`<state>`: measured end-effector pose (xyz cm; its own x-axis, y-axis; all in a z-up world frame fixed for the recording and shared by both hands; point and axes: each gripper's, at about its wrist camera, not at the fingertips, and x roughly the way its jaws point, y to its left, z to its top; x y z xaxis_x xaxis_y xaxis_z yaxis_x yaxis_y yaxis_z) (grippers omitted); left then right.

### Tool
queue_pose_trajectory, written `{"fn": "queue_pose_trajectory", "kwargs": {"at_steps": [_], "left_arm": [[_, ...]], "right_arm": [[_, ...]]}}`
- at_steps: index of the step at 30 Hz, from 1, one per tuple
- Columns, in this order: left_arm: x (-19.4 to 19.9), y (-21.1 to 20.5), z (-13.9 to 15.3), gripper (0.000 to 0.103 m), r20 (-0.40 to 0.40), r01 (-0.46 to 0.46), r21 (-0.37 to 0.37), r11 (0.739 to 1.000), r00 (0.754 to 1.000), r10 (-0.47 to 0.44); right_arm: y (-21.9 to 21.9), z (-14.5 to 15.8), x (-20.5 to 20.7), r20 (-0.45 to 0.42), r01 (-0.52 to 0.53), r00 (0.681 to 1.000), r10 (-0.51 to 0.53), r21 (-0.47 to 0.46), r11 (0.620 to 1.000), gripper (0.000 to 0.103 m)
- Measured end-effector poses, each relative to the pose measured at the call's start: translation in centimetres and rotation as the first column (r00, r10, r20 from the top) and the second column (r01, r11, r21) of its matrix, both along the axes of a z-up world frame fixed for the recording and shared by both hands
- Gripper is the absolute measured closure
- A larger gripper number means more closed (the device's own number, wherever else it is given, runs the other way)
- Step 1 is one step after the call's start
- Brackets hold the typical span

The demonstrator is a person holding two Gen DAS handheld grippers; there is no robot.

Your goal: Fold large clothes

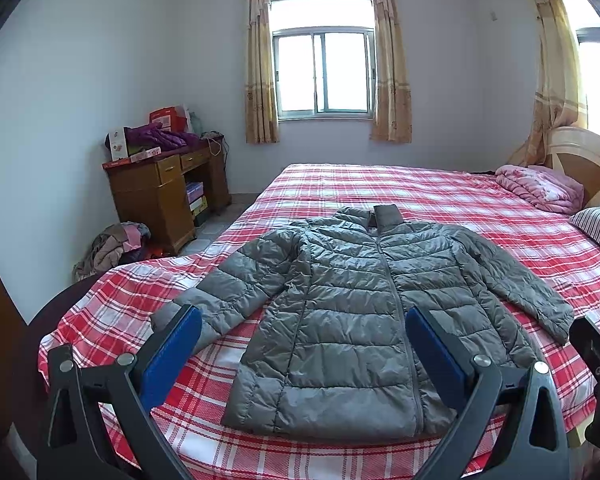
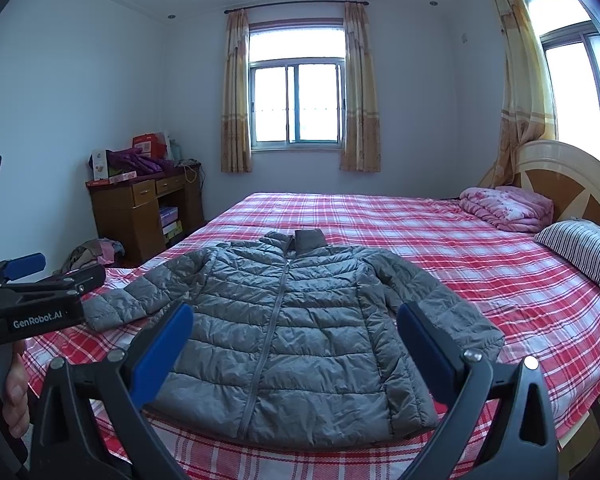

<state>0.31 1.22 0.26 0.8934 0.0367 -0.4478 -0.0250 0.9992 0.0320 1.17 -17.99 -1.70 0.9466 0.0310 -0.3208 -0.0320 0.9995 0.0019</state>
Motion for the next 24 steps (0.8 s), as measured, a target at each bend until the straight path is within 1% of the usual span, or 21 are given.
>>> {"fn": "queue_pose_trajectory", "kwargs": {"at_steps": [24], "left_arm": [[-0.15, -0.07, 0.06, 0.001, 0.005, -0.004, -0.004, 1.000, 1.000, 0.004]], "right_arm": [[-0.03, -0.18, 0.03, -0.006, -0.004, 1.000, 0.004, 0.002, 1.000, 0.000]]}}
